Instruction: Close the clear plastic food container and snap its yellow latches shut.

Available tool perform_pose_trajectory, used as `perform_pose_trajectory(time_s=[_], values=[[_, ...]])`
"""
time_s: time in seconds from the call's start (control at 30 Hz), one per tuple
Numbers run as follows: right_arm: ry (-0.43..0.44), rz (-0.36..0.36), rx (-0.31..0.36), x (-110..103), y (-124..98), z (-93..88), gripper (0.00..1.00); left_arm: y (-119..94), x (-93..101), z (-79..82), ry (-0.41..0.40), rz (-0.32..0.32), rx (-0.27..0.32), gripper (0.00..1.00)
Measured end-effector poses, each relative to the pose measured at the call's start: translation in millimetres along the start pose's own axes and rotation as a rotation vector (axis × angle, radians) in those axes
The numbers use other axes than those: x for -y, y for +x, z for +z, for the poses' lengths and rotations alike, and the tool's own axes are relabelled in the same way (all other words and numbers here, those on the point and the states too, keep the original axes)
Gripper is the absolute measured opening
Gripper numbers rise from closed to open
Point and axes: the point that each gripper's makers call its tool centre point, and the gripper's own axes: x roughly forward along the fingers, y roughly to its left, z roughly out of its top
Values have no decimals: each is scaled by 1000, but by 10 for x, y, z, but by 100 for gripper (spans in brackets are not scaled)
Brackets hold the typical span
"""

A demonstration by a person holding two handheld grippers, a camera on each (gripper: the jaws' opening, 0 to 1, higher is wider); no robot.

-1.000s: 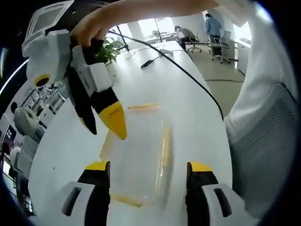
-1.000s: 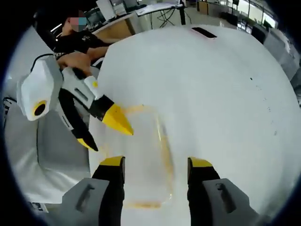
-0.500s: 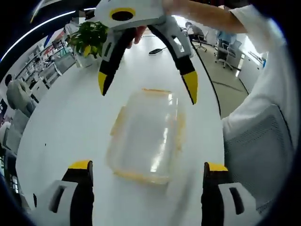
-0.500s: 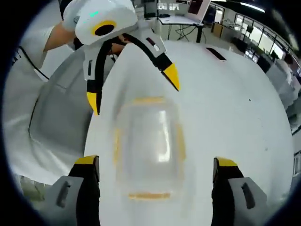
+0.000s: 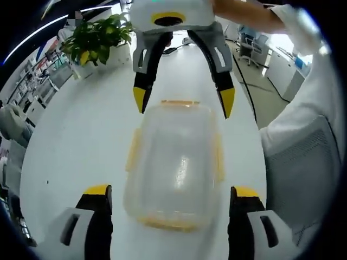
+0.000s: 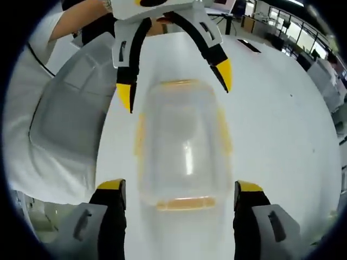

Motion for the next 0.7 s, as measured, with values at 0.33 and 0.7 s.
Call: perform_pose_trajectory(time_s=[0.33,0.7], values=[[-24,-10,-35,2,111,-96,76,69,33,-72,5,-13,-35,73],[-95,-9,-65,-10,158,-83,73,51,55,-122,24,-23,-49,73]])
